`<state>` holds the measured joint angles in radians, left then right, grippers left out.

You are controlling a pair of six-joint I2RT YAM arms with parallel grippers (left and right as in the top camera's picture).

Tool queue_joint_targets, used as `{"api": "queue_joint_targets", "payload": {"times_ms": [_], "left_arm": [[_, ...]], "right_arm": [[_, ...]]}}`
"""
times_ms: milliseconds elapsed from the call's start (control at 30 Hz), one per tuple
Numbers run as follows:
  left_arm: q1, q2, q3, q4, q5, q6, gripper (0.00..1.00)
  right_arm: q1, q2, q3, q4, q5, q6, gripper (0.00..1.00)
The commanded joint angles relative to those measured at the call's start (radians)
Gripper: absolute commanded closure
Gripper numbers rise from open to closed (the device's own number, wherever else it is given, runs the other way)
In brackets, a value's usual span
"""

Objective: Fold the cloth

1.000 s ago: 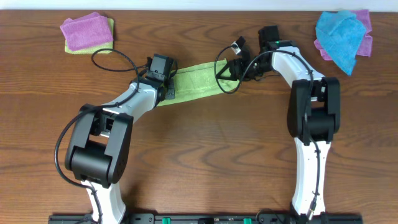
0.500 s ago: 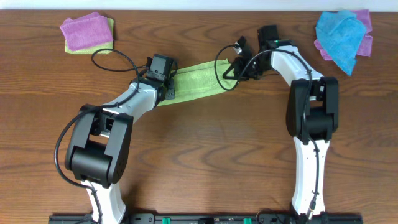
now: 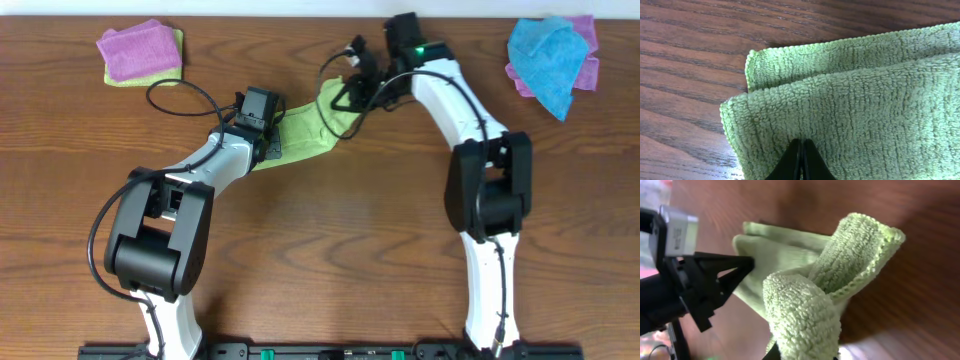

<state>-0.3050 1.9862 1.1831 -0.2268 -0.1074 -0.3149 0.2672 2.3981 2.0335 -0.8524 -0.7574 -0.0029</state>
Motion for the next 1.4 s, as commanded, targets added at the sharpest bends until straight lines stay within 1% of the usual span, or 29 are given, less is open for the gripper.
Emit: {"api": "queue_joint_targets", "payload": {"times_ms": [0,300,533,600,700,900,1033,1200,1367], "left_arm": [[-0.004,0.02,-0.006,-0.006,0.032,-0.025,0.94],[-0.003,-0.021,-0.005,-0.003,0.045,-0.034,0.94],[-0.002,-0.166,-0.002,-0.005,0.042,-0.033,0.94],[-0.002,-0.221,-0.002,-0.008,0.01,-0.033,0.94],[-0.001,-0.32,-0.002,-0.051,-0.069,-0.027,0.94],[0.004,-0.436,-0.002,-0.16,-0.089,-0.026,0.94],[0.008,-0.514,-0.002,-0.179,-0.16,-0.026,0.94],[0.041,-0.626,-0.002,-0.237,-0.165,-0.04,0.94],[0.11,-0.75,-0.002,-0.331,-0.166,-0.06,0.94]], "right_arm": [[0.03,-0.033,0.019,-0.009,-0.006,0.033,0.98],[0.063,-0.033,0.019,-0.016,-0.006,0.033,0.98],[0.068,-0.055,0.02,-0.019,-0.01,0.051,0.98],[0.067,-0.07,0.02,-0.018,-0.003,0.051,0.98],[0.069,-0.091,0.02,-0.019,0.03,0.05,0.98],[0.109,-0.09,0.02,-0.004,0.065,0.047,0.98],[0.161,-0.09,0.02,0.024,0.15,0.047,0.99],[0.227,-0.089,0.019,0.054,0.259,0.047,0.98],[0.265,-0.087,0.013,0.082,0.322,0.047,0.99]]}}
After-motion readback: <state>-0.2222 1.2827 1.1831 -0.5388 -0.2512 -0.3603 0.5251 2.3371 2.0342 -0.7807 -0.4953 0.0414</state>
